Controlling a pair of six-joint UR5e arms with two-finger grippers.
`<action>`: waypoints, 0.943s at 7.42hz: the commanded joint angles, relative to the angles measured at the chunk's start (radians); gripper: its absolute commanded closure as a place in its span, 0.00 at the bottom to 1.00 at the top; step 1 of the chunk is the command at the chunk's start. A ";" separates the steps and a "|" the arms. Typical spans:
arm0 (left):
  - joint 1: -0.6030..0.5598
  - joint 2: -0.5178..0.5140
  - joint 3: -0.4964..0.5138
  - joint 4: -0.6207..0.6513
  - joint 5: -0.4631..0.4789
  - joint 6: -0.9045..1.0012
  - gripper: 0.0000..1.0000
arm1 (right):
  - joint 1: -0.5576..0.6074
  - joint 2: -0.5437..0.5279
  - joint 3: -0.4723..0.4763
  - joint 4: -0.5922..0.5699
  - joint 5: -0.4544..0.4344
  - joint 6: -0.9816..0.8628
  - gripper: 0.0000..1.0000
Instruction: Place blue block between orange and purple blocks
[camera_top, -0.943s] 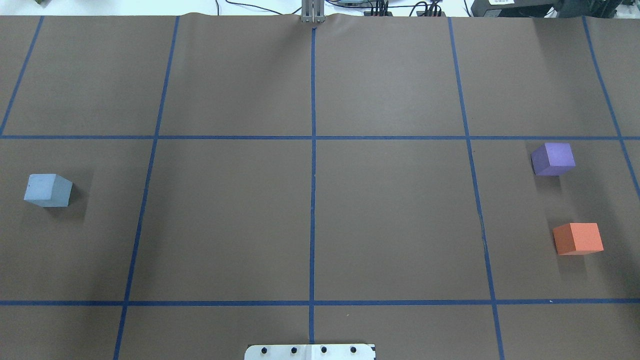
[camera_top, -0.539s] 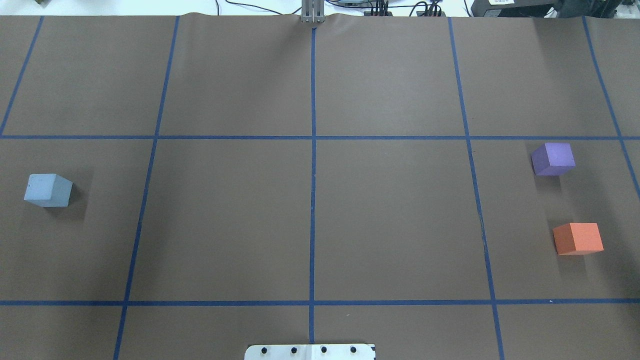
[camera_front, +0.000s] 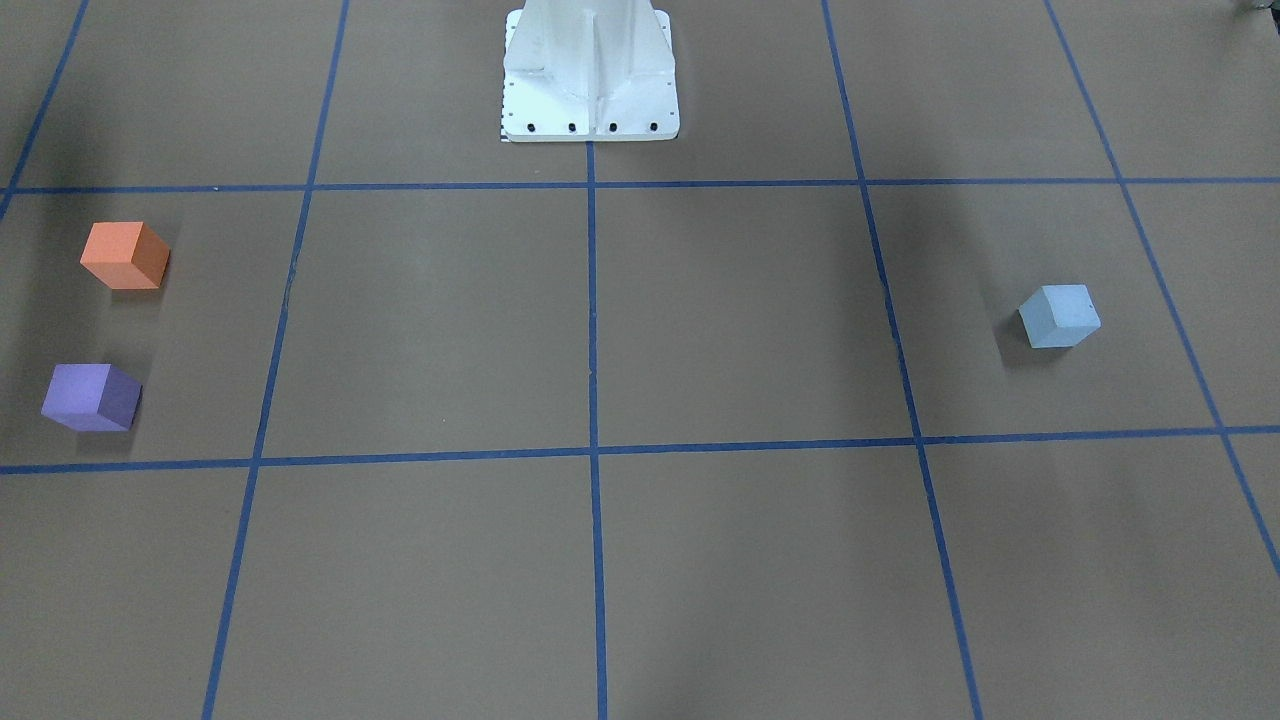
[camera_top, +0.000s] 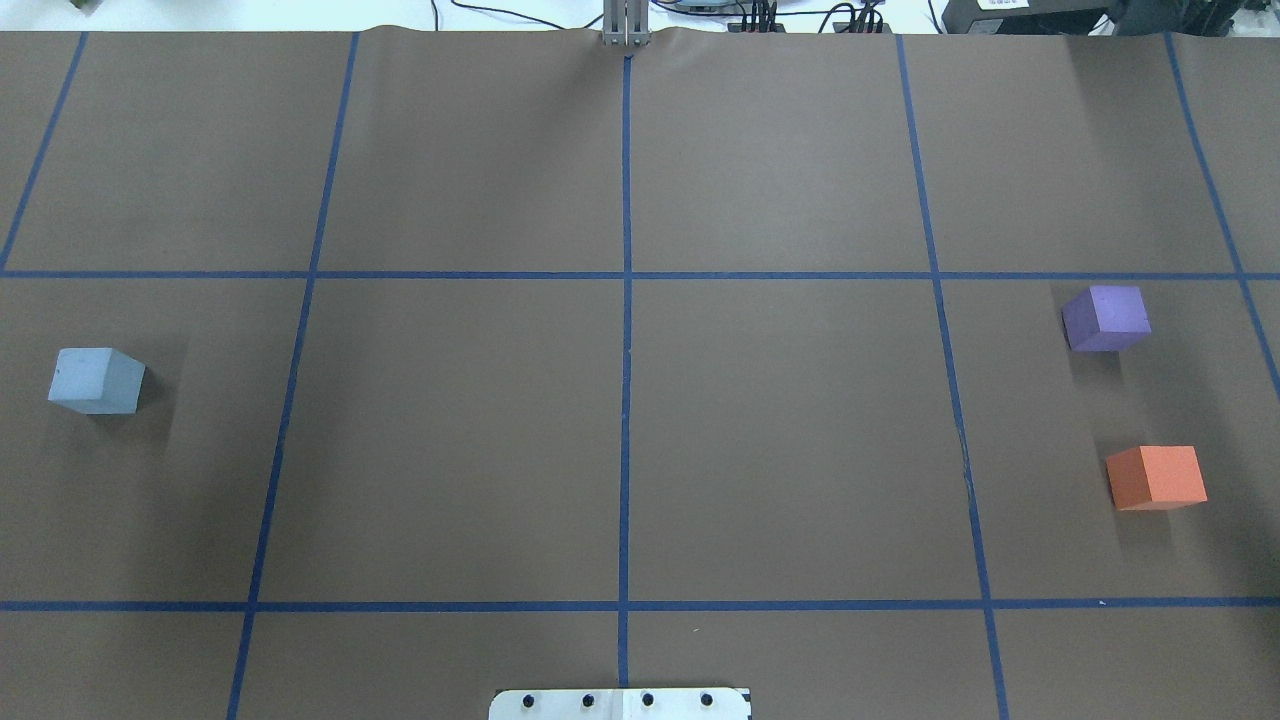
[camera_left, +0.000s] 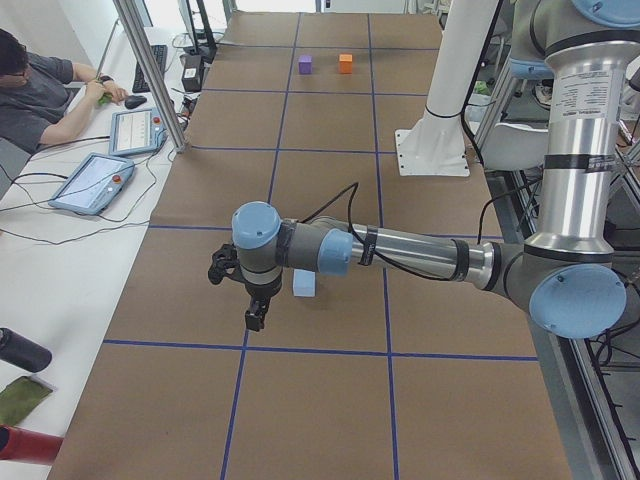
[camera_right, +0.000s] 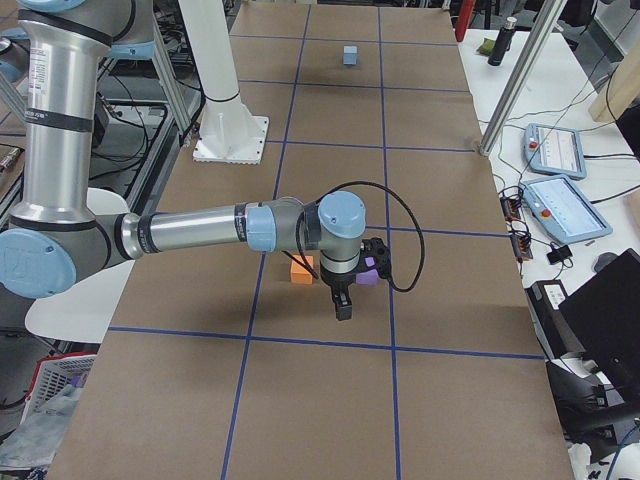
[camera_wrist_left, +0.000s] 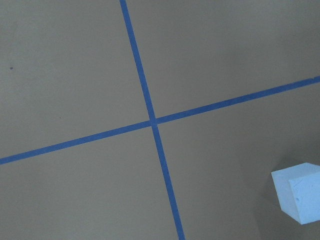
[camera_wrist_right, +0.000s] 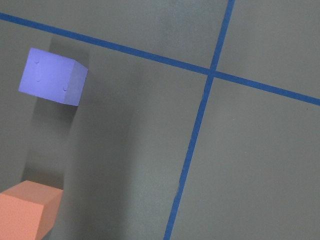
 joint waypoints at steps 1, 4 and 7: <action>0.079 0.000 0.012 -0.063 -0.093 -0.112 0.00 | 0.000 0.000 -0.002 0.001 0.029 0.001 0.00; 0.246 0.023 0.010 -0.242 -0.038 -0.516 0.00 | 0.000 0.000 -0.002 0.001 0.030 0.001 0.00; 0.432 0.064 0.010 -0.442 0.099 -0.783 0.00 | 0.000 0.000 -0.003 0.001 0.029 -0.001 0.00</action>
